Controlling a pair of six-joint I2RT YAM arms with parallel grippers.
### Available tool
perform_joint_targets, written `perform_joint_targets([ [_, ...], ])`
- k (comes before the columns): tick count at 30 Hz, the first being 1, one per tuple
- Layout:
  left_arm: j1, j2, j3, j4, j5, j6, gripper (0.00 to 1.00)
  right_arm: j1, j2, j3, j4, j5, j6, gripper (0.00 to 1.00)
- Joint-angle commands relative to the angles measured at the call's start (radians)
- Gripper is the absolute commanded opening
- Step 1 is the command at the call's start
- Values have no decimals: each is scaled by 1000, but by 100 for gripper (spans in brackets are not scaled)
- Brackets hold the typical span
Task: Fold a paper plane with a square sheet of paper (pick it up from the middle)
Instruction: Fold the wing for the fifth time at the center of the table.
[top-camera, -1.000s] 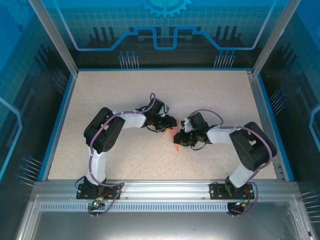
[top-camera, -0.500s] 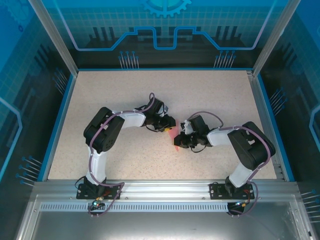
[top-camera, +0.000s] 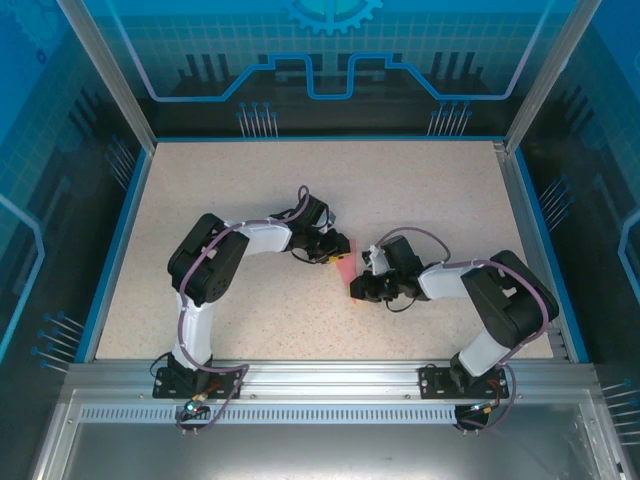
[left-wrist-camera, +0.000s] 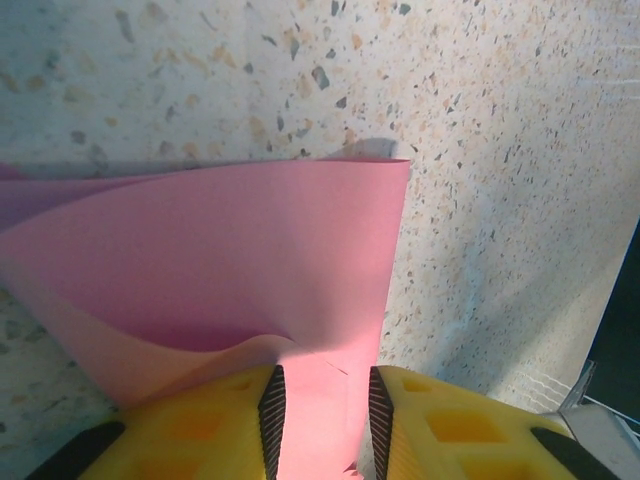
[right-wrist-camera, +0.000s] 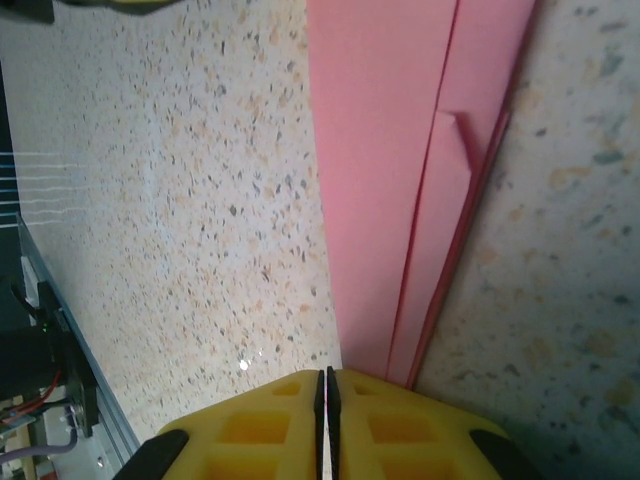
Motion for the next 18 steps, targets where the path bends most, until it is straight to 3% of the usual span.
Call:
perform_joint_targets([
  [1, 27, 67, -7, -133, -117, 28, 32, 45, 17, -68, -250, -19, -39, 13],
  [18, 20, 58, -4, -134, -100, 41, 32, 52, -141, -22, -371, 57, -36, 11],
])
